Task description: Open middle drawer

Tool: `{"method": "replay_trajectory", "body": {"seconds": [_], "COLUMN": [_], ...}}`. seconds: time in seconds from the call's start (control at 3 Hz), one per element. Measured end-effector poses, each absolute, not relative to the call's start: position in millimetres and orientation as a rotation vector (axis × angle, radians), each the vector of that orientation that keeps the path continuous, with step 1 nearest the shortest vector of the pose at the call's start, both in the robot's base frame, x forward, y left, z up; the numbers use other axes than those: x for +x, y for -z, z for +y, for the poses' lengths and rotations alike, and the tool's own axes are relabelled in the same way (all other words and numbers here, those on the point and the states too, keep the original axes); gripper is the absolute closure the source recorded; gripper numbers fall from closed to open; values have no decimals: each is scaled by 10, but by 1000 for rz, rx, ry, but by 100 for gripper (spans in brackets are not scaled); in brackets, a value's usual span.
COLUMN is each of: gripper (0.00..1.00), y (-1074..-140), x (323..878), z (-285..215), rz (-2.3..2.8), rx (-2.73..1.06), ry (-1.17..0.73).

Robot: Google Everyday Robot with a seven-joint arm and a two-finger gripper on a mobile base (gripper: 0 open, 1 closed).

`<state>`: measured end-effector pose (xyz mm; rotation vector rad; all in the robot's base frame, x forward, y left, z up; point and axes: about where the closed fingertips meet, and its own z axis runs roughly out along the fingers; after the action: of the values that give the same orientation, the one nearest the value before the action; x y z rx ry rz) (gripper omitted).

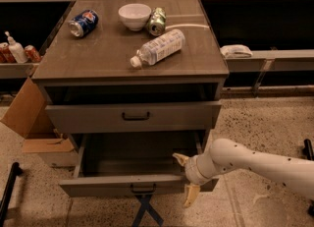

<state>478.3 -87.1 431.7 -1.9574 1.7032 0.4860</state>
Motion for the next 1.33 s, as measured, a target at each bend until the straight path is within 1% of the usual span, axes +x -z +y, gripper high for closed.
{"method": "replay_trajectory", "body": {"seconds": [0.33, 0.67, 1.33], "gripper": [0, 19, 64], "y": [-4231, -4175, -4164], "x": [4651, 4516, 4300], "z": [-803, -790, -820], "rz": [1713, 1736, 1754], "rx": [-2000, -2036, -2061], "ry": [-523, -548, -595]}}
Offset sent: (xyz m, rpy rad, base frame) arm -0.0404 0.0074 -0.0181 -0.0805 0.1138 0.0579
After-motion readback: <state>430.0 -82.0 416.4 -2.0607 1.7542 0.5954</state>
